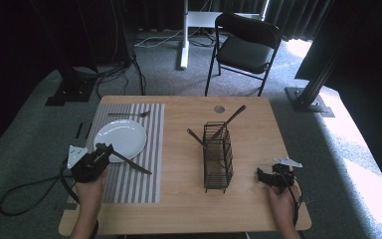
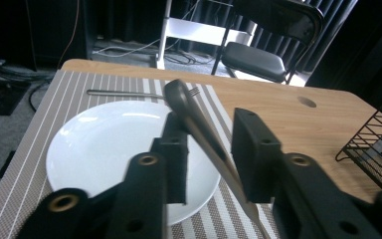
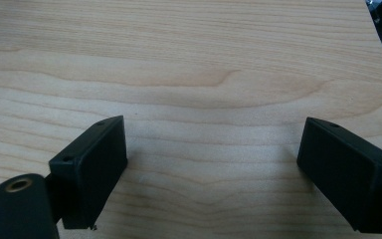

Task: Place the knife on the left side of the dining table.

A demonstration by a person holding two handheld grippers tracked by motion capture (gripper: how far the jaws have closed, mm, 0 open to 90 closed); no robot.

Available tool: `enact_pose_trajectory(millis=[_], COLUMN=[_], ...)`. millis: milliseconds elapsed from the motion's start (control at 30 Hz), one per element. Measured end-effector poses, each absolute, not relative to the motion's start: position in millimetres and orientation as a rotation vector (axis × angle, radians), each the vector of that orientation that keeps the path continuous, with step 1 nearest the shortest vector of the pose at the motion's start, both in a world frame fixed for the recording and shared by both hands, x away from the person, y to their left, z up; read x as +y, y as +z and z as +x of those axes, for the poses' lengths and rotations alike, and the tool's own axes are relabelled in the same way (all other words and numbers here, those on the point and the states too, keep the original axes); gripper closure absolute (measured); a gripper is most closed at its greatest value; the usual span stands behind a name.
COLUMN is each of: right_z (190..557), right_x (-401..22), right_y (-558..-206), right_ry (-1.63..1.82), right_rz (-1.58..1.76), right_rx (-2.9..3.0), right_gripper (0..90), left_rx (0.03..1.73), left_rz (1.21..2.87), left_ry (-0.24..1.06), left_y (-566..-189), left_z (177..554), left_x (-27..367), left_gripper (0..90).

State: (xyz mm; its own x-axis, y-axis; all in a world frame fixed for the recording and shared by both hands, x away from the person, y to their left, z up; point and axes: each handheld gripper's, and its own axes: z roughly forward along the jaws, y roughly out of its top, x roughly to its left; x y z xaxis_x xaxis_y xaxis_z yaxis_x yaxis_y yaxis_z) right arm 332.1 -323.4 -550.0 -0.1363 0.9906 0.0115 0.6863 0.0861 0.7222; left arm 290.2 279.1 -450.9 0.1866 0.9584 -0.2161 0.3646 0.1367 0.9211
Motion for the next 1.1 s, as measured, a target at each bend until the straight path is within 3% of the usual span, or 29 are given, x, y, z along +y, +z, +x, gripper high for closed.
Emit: enact_pose_trajectory(millis=[333,1100], right_z=[332,332], right_x=[-323,-323], right_y=[-550,-550], right_ry=[0.814,0.813], right_rz=[1.647,1.647], right_rx=[1.879,1.879], right_gripper=[11.6,11.6], left_rx=[1.432,1.583], left_rz=[1.372,1.317], left_ry=[0.746,0.57], left_y=[-460,-516], left_z=[288,294], left_x=[301,345], left_gripper=[66.3,57.7])
